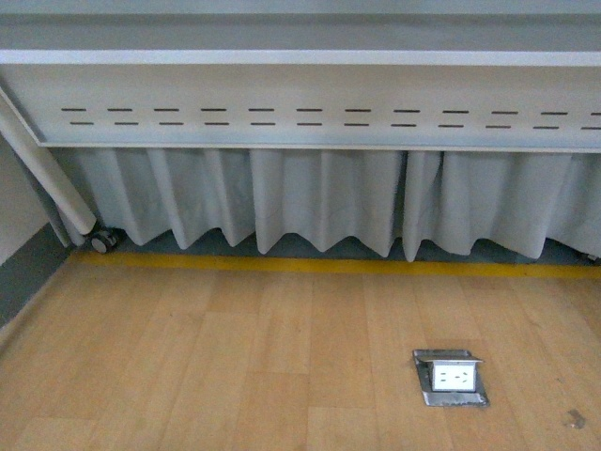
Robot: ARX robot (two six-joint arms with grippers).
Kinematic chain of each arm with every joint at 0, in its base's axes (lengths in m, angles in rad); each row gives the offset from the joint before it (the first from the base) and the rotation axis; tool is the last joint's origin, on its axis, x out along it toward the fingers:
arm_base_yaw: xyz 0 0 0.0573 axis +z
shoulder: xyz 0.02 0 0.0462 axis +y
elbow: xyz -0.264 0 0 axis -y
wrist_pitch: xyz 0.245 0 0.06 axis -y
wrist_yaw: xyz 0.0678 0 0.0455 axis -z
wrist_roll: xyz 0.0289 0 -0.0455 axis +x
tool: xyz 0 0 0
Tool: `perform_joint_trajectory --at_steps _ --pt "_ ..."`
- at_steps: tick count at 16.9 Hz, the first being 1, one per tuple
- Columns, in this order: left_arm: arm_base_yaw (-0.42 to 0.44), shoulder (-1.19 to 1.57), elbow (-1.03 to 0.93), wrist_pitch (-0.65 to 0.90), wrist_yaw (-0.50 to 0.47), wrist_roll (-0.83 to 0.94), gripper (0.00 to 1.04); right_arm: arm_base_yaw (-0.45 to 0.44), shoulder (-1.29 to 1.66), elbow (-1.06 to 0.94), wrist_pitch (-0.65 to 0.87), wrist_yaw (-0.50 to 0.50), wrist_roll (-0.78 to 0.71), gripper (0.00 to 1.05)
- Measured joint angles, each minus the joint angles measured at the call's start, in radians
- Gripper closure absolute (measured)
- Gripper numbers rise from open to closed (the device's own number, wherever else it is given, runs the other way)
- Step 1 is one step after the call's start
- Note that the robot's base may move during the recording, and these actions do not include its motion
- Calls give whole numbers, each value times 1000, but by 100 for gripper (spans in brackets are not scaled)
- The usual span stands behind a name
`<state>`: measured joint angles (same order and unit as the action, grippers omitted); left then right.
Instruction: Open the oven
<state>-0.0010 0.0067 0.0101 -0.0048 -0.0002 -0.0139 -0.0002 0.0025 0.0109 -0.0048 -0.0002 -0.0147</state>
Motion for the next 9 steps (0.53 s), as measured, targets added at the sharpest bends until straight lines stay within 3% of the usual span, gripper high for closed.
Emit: perform_joint_trajectory --at_steps 9 --pt "0 0 0 0 0 0 7 0 0 0 0 0 0 6"
